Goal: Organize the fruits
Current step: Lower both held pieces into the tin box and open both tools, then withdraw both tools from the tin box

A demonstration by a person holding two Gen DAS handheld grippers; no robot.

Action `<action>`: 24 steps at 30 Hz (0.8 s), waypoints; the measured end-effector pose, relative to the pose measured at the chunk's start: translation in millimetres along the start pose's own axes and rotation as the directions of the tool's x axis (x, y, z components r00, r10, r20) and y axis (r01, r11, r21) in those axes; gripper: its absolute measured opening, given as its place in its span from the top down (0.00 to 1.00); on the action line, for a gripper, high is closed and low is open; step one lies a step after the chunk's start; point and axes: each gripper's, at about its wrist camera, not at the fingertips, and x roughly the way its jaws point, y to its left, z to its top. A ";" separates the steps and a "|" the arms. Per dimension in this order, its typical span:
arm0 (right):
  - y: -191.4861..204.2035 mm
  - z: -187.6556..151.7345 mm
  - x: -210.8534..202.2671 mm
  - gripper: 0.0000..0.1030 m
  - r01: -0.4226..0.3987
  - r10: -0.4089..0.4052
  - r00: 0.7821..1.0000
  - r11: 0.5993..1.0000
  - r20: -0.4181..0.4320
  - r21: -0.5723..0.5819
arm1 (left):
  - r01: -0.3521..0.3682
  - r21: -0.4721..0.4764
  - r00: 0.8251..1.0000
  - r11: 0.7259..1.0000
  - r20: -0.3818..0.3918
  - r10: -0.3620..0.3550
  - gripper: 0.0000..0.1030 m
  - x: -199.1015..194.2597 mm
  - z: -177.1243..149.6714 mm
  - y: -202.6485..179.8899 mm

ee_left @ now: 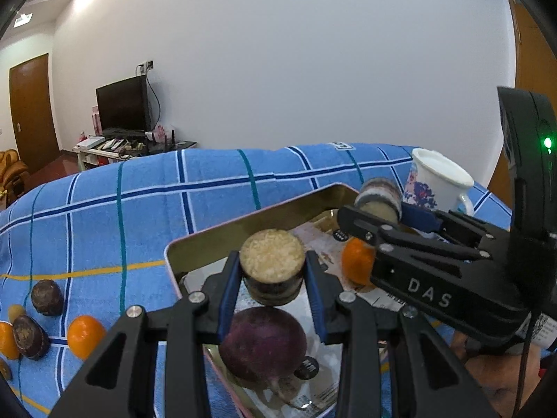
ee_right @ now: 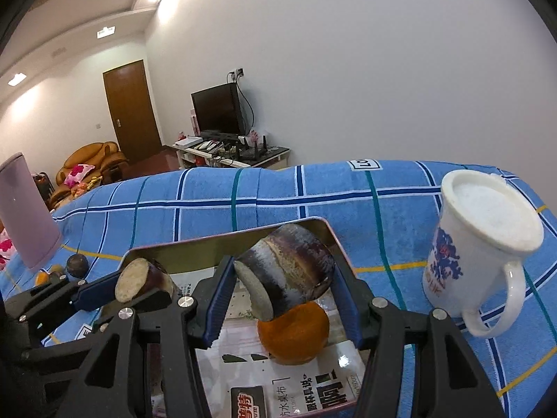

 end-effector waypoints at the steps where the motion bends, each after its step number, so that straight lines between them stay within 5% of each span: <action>1: -0.7 0.5 1.6 0.45 -0.005 0.005 1.000 1.000 -0.007 0.001 | -0.006 0.005 1.000 1.000 -0.001 0.006 0.64 0.2 -0.9 -0.5; 8: -0.2 2.4 9.6 0.45 -0.045 0.046 0.998 0.999 -0.041 0.021 | -0.014 -0.013 0.999 1.000 -0.031 0.014 0.64 5.9 -0.4 2.8; 12: -0.4 -0.5 11.4 0.28 -0.079 0.081 0.995 0.996 -0.052 0.042 | -0.026 -0.017 0.999 1.000 -0.029 0.026 0.62 8.3 2.4 3.8; 14: 3.0 -1.7 7.6 0.27 -0.086 0.087 0.995 0.995 -0.043 0.041 | -0.036 -0.011 0.999 0.999 -0.018 0.036 0.56 4.9 0.6 1.8; 18: 4.7 -2.7 0.1 0.27 -0.069 0.069 0.998 0.997 -0.007 0.032 | -0.070 -0.008 0.997 0.997 0.025 0.071 0.25 -4.0 -1.7 1.0; 24: 3.6 -5.6 -22.3 0.27 -0.028 0.023 0.993 0.999 0.112 0.044 | -0.115 -0.011 0.989 0.993 0.095 0.115 0.04 -20.7 -5.3 1.7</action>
